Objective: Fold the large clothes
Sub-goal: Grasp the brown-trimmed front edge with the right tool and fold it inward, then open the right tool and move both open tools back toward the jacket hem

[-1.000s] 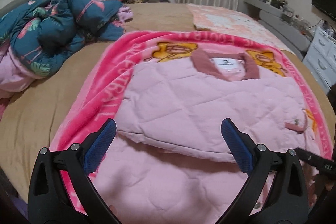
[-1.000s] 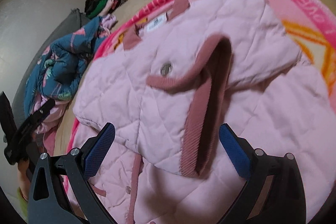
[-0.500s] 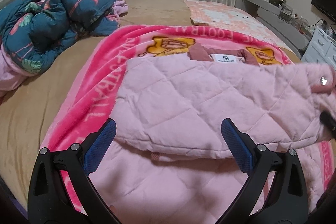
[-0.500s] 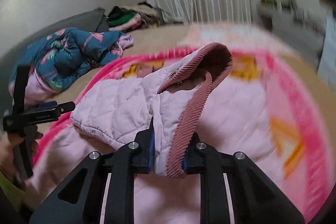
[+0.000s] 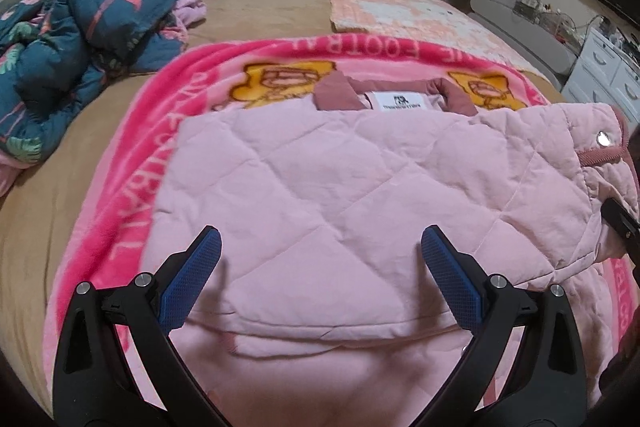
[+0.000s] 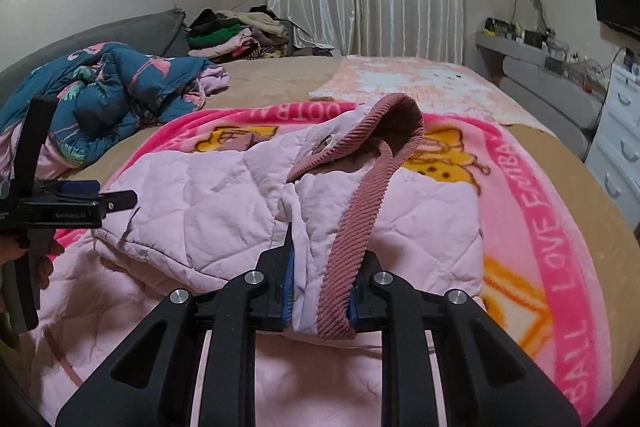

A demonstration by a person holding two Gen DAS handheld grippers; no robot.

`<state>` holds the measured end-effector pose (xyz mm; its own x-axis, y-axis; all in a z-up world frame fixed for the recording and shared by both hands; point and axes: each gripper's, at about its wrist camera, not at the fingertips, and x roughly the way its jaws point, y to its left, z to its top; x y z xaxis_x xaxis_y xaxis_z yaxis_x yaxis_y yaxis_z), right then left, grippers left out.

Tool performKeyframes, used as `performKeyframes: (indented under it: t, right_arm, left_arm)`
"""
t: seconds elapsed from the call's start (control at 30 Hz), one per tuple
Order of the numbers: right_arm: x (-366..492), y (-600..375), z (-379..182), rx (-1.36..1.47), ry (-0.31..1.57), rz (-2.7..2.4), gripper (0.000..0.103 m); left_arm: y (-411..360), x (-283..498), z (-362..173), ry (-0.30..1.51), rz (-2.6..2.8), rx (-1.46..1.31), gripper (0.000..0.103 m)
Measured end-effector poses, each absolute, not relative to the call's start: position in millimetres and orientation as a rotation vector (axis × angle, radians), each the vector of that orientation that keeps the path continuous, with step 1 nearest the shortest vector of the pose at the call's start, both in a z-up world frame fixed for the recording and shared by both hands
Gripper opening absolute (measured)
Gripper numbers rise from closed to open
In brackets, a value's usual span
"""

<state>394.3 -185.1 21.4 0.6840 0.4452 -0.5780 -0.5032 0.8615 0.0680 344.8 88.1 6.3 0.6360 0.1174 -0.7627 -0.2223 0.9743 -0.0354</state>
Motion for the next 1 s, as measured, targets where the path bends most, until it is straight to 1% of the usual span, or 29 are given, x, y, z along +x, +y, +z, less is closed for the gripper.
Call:
performKeyframes:
  t: [0.13, 0.23, 0.3, 0.37, 0.4, 0.47, 0.53, 0.63, 0.73, 0.83, 0.93, 0.97, 1.0]
  right_arm:
    - [398, -185, 16, -0.096, 0.637, 0.520, 0.019]
    - [402, -186, 11, -0.081, 0.659, 0.511, 0.021]
    - [405, -185, 7, -0.083, 0.679, 0.482, 0.028]
    - [409, -188, 3, -0.070, 0.703, 0.447, 0.041]
    - [411, -189, 1, -0.063, 0.715, 0.437, 0.044]
    - [411, -192, 0, -0.060, 0.710, 0.406, 0.053]
    - [408, -192, 4, -0.064, 0.687, 0.393, 0.057]
    - [400, -190, 12, -0.078, 0.628, 0.381, 0.065]
    - [392, -177, 14, -0.120, 0.595, 0.426, 0.066]
    - [388, -159, 6, -0.178, 0.606, 0.475, 0.066]
    - [387, -140, -9, -0.243, 0.667, 0.522, 0.067]
    - [389, -134, -16, -0.266, 0.707, 0.526, 0.072]
    - [392, -129, -26, -0.291, 0.759, 0.510, 0.072]
  left_arm:
    - [86, 353, -5, 0.902, 0.164, -0.153, 0.093]
    - [86, 356, -14, 0.925, 0.154, -0.155, 0.094]
    - [86, 358, -21, 0.941, 0.150, -0.150, 0.094]
    - [87, 359, -26, 0.951, 0.143, -0.151, 0.094]
    - [88, 359, -29, 0.953, 0.139, -0.155, 0.094]
    - [91, 360, -32, 0.954, 0.135, -0.163, 0.094]
    - [92, 360, -37, 0.960, 0.126, -0.167, 0.094]
    - [92, 362, -43, 0.971, 0.129, -0.156, 0.095]
    - [91, 364, -48, 0.978, 0.138, -0.150, 0.095]
    - [89, 364, -52, 0.975, 0.144, -0.140, 0.095]
    - [88, 364, -53, 0.970, 0.144, -0.132, 0.095]
    - [87, 363, -54, 0.968, 0.144, -0.129, 0.095]
    - [88, 363, -54, 0.968, 0.142, -0.127, 0.095]
